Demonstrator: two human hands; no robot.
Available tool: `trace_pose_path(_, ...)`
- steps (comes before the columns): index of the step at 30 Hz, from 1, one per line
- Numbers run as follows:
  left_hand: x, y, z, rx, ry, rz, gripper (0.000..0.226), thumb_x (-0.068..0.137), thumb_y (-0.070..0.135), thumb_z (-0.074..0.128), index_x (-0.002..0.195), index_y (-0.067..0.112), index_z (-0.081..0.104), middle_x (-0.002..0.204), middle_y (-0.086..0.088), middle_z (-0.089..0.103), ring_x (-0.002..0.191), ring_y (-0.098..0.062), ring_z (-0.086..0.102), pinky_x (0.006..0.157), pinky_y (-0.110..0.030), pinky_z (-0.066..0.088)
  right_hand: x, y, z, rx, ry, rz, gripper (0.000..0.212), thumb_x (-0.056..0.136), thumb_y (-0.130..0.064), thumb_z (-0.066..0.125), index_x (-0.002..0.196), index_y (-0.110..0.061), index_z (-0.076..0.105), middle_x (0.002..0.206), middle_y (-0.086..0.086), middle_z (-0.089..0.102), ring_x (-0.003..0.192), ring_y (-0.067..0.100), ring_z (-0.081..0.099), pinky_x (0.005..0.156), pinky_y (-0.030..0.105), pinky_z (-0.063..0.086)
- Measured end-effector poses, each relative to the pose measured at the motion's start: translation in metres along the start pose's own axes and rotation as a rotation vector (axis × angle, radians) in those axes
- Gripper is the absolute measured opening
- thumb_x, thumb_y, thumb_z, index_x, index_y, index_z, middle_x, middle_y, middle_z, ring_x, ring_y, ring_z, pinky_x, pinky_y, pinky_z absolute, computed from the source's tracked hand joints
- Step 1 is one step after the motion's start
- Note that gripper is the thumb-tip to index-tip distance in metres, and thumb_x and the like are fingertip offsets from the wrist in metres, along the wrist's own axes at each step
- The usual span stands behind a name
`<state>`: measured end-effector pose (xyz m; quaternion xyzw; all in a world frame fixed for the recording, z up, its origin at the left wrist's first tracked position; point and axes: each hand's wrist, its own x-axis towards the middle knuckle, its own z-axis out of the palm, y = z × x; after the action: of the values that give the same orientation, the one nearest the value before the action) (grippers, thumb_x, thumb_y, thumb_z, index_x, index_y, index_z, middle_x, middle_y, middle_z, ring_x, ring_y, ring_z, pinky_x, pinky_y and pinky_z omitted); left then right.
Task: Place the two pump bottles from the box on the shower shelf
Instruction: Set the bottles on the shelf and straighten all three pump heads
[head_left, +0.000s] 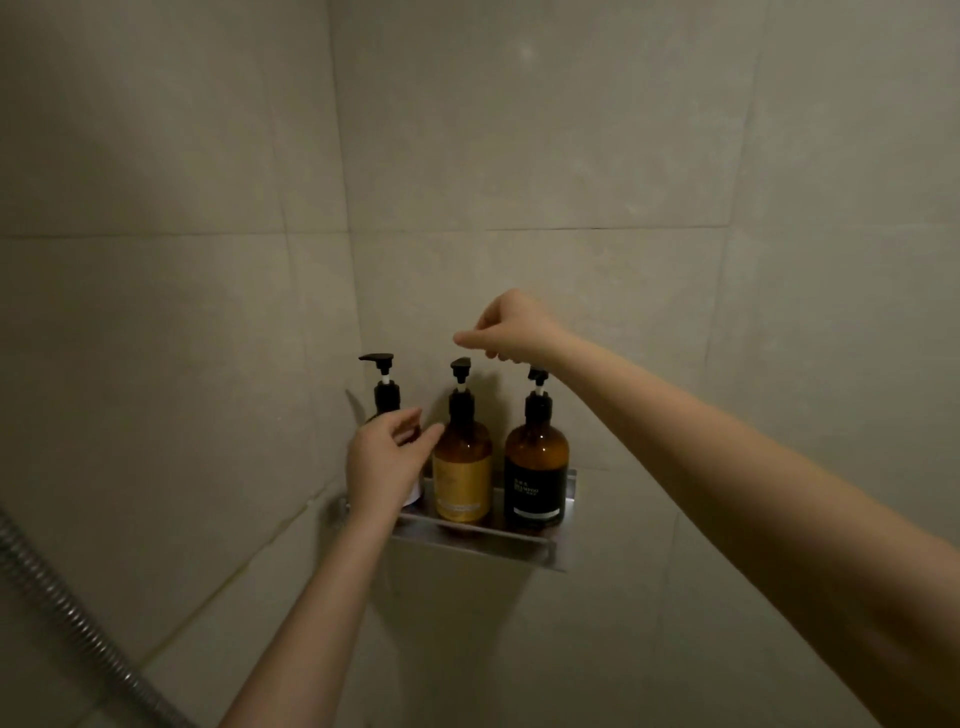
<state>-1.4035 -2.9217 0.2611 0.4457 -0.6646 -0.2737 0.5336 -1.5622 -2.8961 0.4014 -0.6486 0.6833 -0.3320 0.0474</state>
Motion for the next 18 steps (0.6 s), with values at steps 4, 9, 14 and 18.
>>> trace_pose_path(4,0.007,-0.003,0.008,0.119,-0.12,-0.031,0.066,0.066,0.043,0.076,0.123,0.015,0.059,0.119,0.0,0.066,0.104,-0.013,0.062,0.083,-0.026,0.05,0.008,-0.013,0.016,-0.227,0.018,0.029,0.043,0.071,-0.055,0.069,0.064,-0.014,0.055,0.069,0.002,0.064,0.064,0.017,0.061,0.059,0.031,0.052)
trace_pose_path(9,0.008,-0.001,0.011,0.146,-0.164,0.03,0.044,0.067,0.04,0.076,0.105,0.019,0.069,0.088,0.011,0.068,0.086,-0.007,0.065,0.06,-0.01,0.04,0.014,-0.016,0.018,-0.248,-0.023,0.023,0.031,0.069,-0.034,0.079,0.066,-0.012,0.056,0.067,0.003,0.062,0.068,0.019,0.064,0.056,0.029,0.054)
trace_pose_path(14,0.003,-0.004,0.012,0.176,-0.128,0.044,0.047,0.072,0.037,0.074,0.113,0.014,0.067,0.106,0.001,0.071,0.094,-0.009,0.063,0.068,-0.01,0.039,0.014,-0.011,0.015,-0.13,-0.178,-0.106,0.023,0.08,-0.011,0.069,0.102,-0.007,0.071,0.1,0.008,0.07,0.072,0.012,0.063,0.053,0.018,0.05)
trace_pose_path(18,0.002,-0.004,0.012,0.158,-0.124,0.058,0.051,0.072,0.037,0.074,0.117,0.014,0.064,0.114,-0.002,0.069,0.101,-0.011,0.063,0.077,-0.016,0.043,0.01,-0.006,0.007,-0.094,-0.281,-0.222,0.028,0.083,-0.001,0.063,0.109,-0.009,0.067,0.109,0.007,0.068,0.094,0.018,0.065,0.063,0.018,0.053)
